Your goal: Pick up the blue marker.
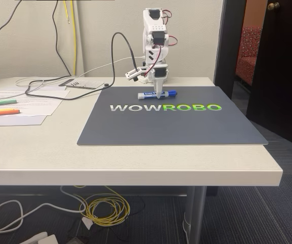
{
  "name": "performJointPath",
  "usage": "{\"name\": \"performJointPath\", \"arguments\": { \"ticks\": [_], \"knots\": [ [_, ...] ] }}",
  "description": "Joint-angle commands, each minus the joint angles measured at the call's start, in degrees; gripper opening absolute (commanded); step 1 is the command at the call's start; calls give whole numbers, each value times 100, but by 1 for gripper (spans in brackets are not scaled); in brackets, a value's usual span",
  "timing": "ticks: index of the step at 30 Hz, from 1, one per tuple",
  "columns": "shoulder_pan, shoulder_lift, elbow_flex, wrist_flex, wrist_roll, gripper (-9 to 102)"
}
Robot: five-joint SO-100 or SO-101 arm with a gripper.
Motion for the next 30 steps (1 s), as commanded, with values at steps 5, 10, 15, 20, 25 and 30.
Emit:
{"name": "performJointPath", "arguments": {
  "ticks": [5,10,15,20,25,30],
  "knots": [
    [26,1582,-149,62,26,1],
    [0,2241,-79,114,316,3],
    [18,3524,888,-536,448,2],
    [97,4623,1819,-976,448,2],
    [62,5713,2646,-1371,527,2],
    [79,6354,2918,-1468,554,2]
  ]
}}
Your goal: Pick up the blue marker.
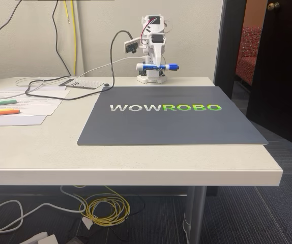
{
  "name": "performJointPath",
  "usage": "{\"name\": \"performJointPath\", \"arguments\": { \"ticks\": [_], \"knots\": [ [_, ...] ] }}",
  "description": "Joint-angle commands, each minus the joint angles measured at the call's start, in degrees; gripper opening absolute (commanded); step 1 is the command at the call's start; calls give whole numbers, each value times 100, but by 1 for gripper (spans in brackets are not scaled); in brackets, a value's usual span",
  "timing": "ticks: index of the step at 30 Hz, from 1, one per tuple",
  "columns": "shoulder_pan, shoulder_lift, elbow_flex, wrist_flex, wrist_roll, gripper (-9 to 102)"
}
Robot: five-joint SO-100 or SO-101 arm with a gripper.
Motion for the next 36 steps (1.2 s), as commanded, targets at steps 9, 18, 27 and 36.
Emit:
{"name": "performJointPath", "arguments": {
  "ticks": [9,18,27,36],
  "knots": [
    [53,-62,-1415,290,35,2],
    [53,-290,-2777,861,88,2],
    [79,-316,-3067,984,158,2],
    [88,-272,-3067,1020,158,2]
  ]
}}
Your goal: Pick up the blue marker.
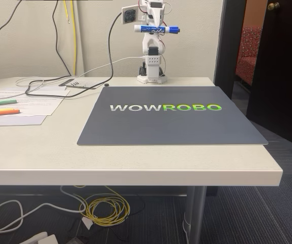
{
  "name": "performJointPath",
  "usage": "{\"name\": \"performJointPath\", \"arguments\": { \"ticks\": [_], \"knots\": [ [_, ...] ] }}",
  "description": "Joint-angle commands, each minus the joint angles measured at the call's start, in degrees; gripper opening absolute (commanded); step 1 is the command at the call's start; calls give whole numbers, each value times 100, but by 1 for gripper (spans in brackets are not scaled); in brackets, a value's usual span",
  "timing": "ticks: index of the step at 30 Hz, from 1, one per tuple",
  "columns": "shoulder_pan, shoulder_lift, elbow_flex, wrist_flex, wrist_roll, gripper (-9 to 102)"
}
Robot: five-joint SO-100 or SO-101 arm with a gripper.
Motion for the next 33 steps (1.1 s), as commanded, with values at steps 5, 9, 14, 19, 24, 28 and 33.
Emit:
{"name": "performJointPath", "arguments": {
  "ticks": [5,9,14,19,24,28,33],
  "knots": [
    [18,53,-290,0,18,2],
    [44,62,-290,9,26,2],
    [44,70,-272,-9,35,2],
    [62,70,-255,-35,62,2],
    [62,70,-255,-53,97,2],
    [62,70,-255,-44,114,2],
    [62,79,-255,-44,132,2]
  ]
}}
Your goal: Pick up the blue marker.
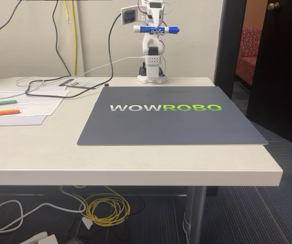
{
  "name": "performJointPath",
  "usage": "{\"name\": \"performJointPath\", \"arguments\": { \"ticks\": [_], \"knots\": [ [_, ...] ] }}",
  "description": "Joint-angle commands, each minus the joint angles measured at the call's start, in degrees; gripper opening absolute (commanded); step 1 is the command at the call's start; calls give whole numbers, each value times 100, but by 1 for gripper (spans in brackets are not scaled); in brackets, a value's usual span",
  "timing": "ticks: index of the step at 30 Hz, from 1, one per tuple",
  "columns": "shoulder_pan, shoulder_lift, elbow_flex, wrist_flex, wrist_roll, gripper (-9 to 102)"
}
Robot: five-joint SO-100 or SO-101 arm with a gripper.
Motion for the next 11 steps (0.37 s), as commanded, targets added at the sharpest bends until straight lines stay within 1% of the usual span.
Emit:
{"name": "performJointPath", "arguments": {
  "ticks": [1,11],
  "knots": [
    [0,79,-246,-44,53,2],
    [0,79,-237,-26,79,2]
  ]
}}
